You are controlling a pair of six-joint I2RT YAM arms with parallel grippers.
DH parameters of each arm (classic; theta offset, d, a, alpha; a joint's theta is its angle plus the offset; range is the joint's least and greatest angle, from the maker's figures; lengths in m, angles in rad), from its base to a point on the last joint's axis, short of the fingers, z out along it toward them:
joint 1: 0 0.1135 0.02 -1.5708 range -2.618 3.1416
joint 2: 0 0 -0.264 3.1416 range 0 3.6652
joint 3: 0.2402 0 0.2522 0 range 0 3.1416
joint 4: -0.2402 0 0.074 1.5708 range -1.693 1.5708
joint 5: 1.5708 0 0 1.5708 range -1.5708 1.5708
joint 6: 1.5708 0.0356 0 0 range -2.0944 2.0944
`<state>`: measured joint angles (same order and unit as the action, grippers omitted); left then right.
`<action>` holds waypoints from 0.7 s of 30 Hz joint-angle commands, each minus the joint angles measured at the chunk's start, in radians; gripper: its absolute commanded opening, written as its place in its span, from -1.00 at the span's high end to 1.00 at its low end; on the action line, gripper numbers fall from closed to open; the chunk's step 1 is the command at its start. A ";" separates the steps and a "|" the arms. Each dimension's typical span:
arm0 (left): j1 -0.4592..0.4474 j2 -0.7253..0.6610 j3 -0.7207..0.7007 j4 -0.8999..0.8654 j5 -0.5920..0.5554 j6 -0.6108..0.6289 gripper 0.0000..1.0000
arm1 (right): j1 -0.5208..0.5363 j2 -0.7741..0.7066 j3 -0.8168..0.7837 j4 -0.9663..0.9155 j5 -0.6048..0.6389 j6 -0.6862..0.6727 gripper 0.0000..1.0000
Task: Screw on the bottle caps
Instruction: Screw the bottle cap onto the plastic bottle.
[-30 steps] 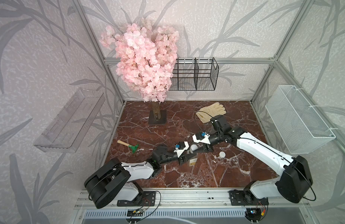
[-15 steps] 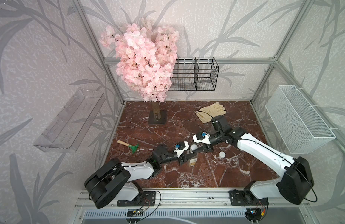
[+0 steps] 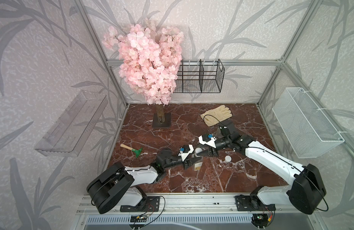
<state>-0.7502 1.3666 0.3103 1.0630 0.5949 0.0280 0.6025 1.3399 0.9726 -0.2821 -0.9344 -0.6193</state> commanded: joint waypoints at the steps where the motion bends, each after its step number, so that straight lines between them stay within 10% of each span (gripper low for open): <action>1: -0.005 0.037 -0.001 -0.126 0.008 -0.001 0.47 | 0.010 -0.027 0.002 0.026 -0.029 0.013 0.50; 21: -0.005 0.046 0.010 -0.140 0.002 -0.002 0.47 | 0.082 -0.010 0.083 -0.205 0.202 -0.049 0.48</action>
<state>-0.7498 1.3769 0.3199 1.0607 0.5968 0.0269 0.6605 1.3231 1.0370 -0.4194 -0.7601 -0.6815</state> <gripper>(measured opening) 0.416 0.421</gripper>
